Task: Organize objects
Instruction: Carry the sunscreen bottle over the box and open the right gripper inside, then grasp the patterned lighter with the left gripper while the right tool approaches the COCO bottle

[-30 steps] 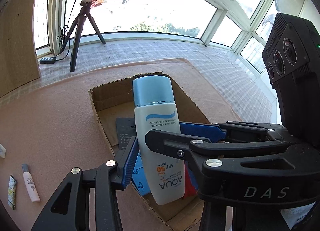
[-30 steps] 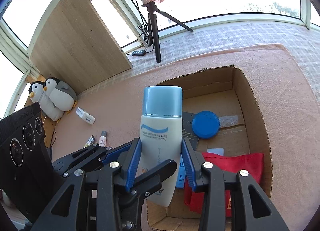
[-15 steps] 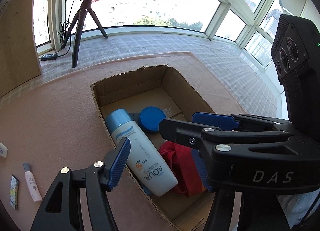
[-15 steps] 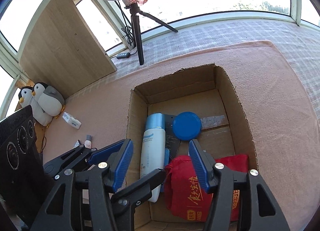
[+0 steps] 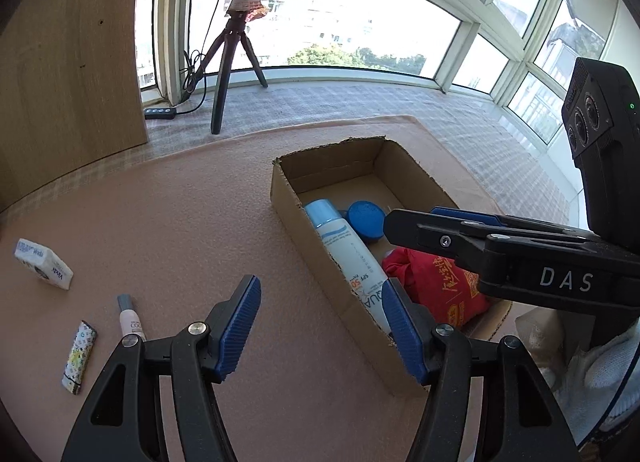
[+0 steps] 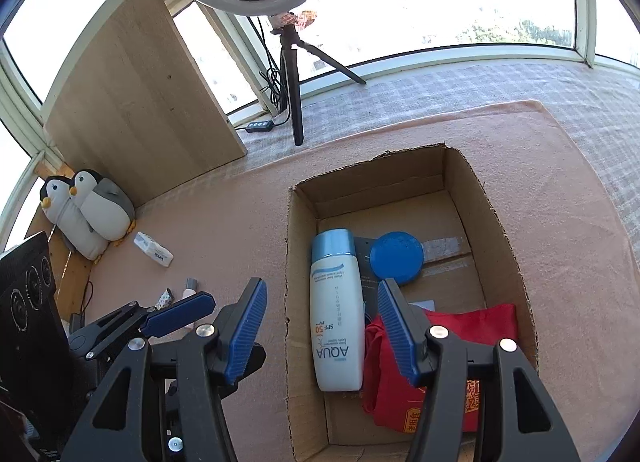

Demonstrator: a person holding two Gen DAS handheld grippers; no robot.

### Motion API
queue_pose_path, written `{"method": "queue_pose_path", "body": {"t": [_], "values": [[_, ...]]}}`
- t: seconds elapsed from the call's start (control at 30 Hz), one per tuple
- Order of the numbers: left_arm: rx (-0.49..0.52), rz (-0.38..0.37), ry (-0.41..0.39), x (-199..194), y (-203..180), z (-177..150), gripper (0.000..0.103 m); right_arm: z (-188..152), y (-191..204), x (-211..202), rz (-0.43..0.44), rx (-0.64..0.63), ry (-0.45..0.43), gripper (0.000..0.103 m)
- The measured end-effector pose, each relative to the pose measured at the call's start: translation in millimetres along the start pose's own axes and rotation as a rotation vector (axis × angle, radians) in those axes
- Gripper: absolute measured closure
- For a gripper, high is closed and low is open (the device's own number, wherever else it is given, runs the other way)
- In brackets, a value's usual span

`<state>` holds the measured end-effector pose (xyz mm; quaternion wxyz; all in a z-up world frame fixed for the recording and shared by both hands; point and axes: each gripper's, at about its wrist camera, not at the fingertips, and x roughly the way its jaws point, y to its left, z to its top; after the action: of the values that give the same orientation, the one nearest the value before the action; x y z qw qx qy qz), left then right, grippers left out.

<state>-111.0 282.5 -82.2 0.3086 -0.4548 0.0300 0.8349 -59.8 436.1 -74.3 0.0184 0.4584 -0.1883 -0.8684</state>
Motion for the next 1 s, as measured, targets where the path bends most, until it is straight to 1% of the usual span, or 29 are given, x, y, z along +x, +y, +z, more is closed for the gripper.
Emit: {"method": "queue_pose_path", "body": {"t": [0.2,0.33,0.43,0.57,0.77,1.0], "values": [[-0.039,0.074,-0.002,-33,48,-23,0.037,-11,36,4,0.006,-0.058,0.005,0.049],[-0.052,0.114,-0.004,-53,80,-40,0.037,-20,63,10,-0.016,-0.106,0.016,0.049],[-0.08,0.134,0.003,-62,103,-51,0.037,-25,83,16,-0.009,-0.134,0.027,0.049],[-0.102,0.149,0.005,-74,129,-66,0.037,-32,103,27,0.007,-0.142,0.052,0.049],[-0.142,0.175,0.025,-82,165,-87,0.037,-42,127,47,0.022,-0.144,0.084,0.049],[-0.166,0.203,0.062,-76,201,-97,0.038,-46,148,78,0.019,-0.174,0.15,0.049]]}}
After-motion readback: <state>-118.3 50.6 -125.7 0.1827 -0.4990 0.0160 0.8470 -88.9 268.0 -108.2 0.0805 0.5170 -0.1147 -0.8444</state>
